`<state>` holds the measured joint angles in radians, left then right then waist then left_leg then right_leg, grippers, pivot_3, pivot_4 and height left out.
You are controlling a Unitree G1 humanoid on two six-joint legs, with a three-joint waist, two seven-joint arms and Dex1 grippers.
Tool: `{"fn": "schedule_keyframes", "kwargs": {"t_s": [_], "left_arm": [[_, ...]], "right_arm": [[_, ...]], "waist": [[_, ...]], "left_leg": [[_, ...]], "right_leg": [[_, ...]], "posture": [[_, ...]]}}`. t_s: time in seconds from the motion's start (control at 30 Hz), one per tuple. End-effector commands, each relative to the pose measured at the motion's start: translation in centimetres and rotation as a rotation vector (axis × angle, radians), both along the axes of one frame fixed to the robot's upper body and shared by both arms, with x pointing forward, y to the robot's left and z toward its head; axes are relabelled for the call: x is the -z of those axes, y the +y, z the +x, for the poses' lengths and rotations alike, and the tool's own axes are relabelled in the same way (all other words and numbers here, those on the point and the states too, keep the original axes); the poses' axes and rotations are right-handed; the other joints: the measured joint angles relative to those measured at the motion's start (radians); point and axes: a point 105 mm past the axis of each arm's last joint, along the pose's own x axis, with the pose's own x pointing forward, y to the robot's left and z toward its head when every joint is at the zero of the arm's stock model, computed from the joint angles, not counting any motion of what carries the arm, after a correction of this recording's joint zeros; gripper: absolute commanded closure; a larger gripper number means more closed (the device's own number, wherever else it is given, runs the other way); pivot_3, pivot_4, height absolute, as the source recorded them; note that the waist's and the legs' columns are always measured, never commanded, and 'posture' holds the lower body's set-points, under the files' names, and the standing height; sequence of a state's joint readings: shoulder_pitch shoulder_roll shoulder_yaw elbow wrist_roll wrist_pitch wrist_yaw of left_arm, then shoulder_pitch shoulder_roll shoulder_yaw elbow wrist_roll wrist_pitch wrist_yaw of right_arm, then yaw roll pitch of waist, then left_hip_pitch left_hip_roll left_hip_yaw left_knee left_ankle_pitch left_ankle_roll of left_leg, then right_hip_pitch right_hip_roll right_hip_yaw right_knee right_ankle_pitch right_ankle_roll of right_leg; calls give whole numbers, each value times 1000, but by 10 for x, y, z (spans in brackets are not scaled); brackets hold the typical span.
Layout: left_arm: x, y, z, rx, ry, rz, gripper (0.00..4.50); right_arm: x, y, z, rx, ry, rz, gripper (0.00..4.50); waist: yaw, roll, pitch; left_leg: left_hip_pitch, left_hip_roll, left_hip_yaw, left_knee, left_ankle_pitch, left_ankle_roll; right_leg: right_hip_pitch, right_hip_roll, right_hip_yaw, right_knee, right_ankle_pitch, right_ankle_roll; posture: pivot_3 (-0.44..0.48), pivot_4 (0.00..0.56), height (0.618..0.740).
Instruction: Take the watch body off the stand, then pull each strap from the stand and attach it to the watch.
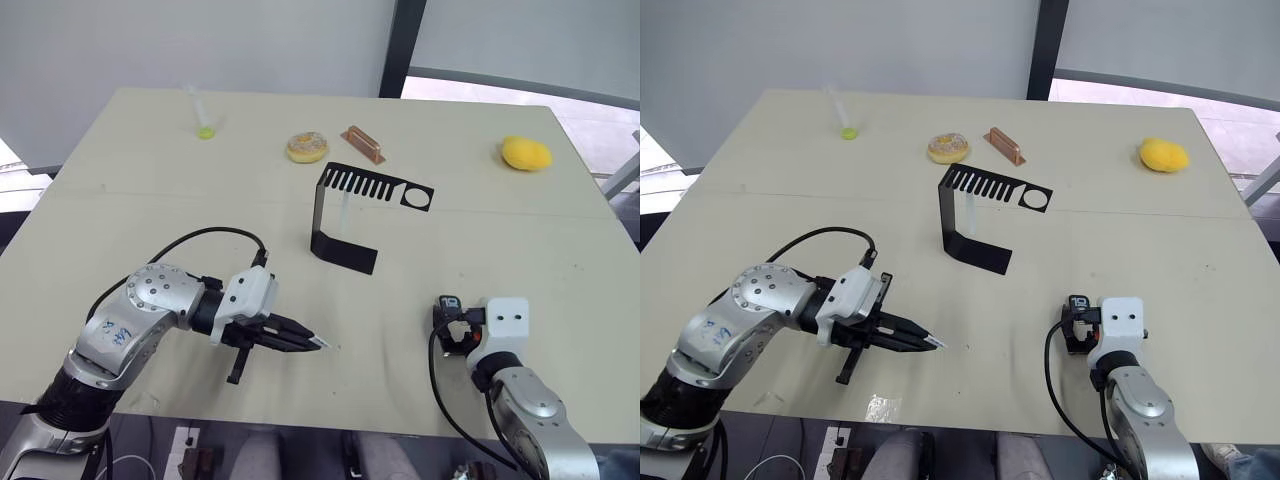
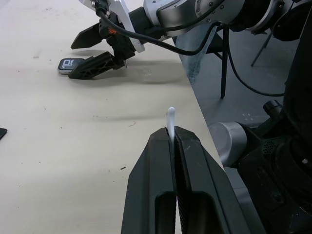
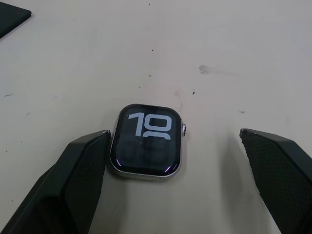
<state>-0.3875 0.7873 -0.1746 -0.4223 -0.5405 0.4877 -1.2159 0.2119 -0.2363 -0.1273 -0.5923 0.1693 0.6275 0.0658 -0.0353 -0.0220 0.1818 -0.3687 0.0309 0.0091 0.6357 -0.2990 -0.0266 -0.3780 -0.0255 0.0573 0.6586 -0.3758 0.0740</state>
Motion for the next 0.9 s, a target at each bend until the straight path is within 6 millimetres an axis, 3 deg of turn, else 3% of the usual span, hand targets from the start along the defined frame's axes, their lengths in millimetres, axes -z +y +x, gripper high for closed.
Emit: {"fn": "schedule_keyframes", "kwargs": {"t_s": [0.03,0.1,0.2,0.33,0.67,0.9], "left_arm": [[-4,1,-1,11,-34,-2,4500],[-5,1,-1,10,-35,-3,4500],[-5,1,0,9,-37,-3,4500],[-7,3,0,8,-40,1,4500],[-8,4,0,6,-42,0,4500],[-7,4,1,6,-52,-17,4500]], "right_arm": [[12,-4,-4,22,47,14,18],[13,-3,-4,24,48,18,18],[15,-1,-4,18,53,34,860],[16,3,-3,8,56,49,2913],[15,3,-2,9,39,57,2992],[-10,-1,5,-59,-79,-19,2992]], "waist": [[0,0,0],[-1,0,0],[0,0,0],[2,-1,-1],[2,-2,-1],[2,-2,-1]], "left_leg": [[0,0,0,0,0,0],[0,0,0,0,0,0],[0,0,0,0,0,0],[0,0,0,0,0,0],[0,0,0,0,0,0],[0,0,0,0,0,0]], "right_leg": [[0,0,0,0,0,0],[0,0,0,0,0,0],[0,0,0,0,0,0],[0,0,0,0,0,0],[0,0,0,0,0,0],[0,0,0,0,0,0]], "posture": [[0,150,740],[0,150,740],[0,150,740],[0,150,740],[0,150,740],[0,150,740]]}}
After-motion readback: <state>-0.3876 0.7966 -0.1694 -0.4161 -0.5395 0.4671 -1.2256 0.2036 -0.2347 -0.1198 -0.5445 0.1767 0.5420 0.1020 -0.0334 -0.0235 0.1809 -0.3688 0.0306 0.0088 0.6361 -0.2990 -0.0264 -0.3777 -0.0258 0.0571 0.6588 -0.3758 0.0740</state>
